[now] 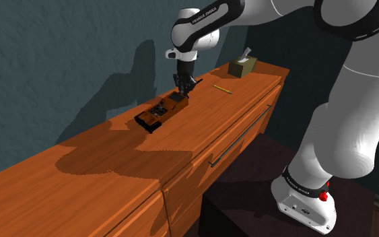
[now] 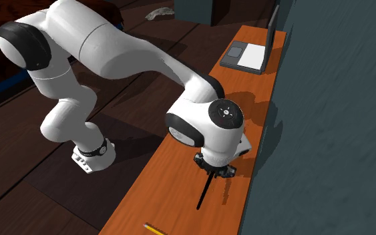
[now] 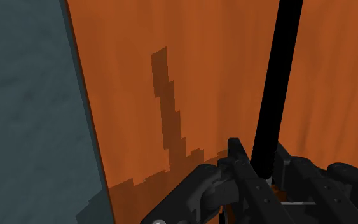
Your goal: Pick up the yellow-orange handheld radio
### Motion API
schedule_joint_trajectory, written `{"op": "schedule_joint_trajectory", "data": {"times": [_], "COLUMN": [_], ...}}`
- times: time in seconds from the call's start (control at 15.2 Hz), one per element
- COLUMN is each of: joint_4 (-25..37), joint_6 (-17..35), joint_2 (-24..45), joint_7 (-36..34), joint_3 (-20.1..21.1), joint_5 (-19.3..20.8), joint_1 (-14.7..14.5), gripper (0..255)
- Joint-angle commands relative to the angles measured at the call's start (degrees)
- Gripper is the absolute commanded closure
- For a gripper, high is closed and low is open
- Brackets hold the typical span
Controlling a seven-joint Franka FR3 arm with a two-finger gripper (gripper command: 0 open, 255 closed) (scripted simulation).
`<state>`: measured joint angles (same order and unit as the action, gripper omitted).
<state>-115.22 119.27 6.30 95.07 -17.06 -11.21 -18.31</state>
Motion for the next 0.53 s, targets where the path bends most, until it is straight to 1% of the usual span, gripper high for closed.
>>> {"op": "schedule_joint_trajectory", "data": {"times": [0.0, 0.46], "joint_4": [0.9, 4.3], "joint_6": [-1.4, -6.4], "joint_2": [-0.6, -2.4], "joint_7": [-0.4, -1.5], "joint_3": [-0.1, -0.2], "joint_5": [0.3, 1.3], "joint_1": [0.0, -0.1], "gripper": [255, 255]}}
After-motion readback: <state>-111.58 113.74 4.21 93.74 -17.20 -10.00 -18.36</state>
